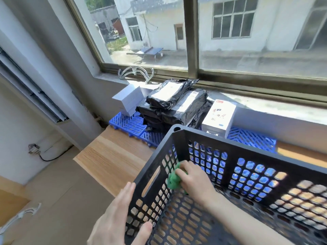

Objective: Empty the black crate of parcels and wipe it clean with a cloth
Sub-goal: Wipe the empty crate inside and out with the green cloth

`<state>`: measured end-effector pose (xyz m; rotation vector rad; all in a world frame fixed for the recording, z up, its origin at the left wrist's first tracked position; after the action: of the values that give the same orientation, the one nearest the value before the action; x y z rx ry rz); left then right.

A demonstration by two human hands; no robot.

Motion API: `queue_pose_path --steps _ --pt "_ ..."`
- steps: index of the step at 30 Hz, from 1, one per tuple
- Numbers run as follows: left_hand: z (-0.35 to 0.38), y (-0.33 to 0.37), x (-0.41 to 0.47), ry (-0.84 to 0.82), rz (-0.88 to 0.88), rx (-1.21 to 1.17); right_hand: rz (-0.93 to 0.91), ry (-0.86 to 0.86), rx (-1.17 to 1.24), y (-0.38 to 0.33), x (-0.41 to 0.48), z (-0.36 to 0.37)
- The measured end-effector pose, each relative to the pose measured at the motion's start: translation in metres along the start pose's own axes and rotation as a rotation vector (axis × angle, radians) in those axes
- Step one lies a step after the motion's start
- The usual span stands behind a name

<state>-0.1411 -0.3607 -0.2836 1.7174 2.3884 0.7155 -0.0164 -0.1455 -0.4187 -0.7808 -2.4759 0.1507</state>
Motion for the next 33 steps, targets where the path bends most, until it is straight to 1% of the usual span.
queue_pose_path --steps 3,4,6,8,10,12,14,15,18,20,24,29,33 --pt "0.0 -0.007 0.004 -0.046 0.047 -0.022 -0.134 0.015 -0.157 -0.012 -0.01 -0.028" --pt "0.001 -0.009 0.005 -0.072 0.052 0.005 -0.156 0.022 -0.191 -0.016 -0.014 -0.039" --pt "0.001 -0.008 0.007 -0.173 0.039 0.054 -0.193 0.041 -0.287 -0.018 -0.021 -0.059" --pt "0.0 -0.008 0.005 -0.205 0.03 0.117 -0.231 0.095 -0.381 -0.018 -0.025 -0.08" --pt "-0.003 -0.007 0.006 -0.2 0.04 0.168 -0.233 0.158 -0.425 -0.019 -0.029 -0.104" --pt "-0.005 -0.007 0.011 -0.182 0.068 0.184 -0.228 0.191 -0.453 -0.02 -0.033 -0.127" --pt "-0.01 -0.003 0.025 -0.252 0.05 0.13 -0.222 0.191 -0.476 -0.018 -0.039 -0.143" --pt "-0.01 -0.002 0.035 -0.247 0.068 0.107 -0.214 0.184 -0.486 -0.016 -0.041 -0.149" --pt "-0.007 0.006 0.066 -0.189 0.164 -0.101 -0.205 0.152 -0.495 -0.01 -0.042 -0.161" --pt "-0.003 0.01 0.085 -0.17 0.244 -0.158 -0.209 0.16 -0.503 -0.009 -0.035 -0.167" --pt "0.007 0.009 0.105 -0.18 0.377 -0.155 -0.215 0.174 -0.506 -0.006 -0.02 -0.166" --pt "0.019 0.005 0.125 -0.223 0.435 -0.173 -0.186 0.149 -0.509 -0.008 -0.012 -0.163" --pt "0.03 0.01 0.155 -0.273 0.53 -0.206 -0.149 0.165 -0.519 -0.016 -0.009 -0.161"
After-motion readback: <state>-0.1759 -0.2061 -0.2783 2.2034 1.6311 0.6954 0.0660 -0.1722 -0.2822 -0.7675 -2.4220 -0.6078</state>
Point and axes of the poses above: each hand's wrist, its own x-axis towards the middle knuckle, its own z-axis out of the palm, y = z × x, the point moved 2 cm from there along x, towards the middle knuckle, and after that the axes turned 2 degrees about z, right-handed, at the moved point
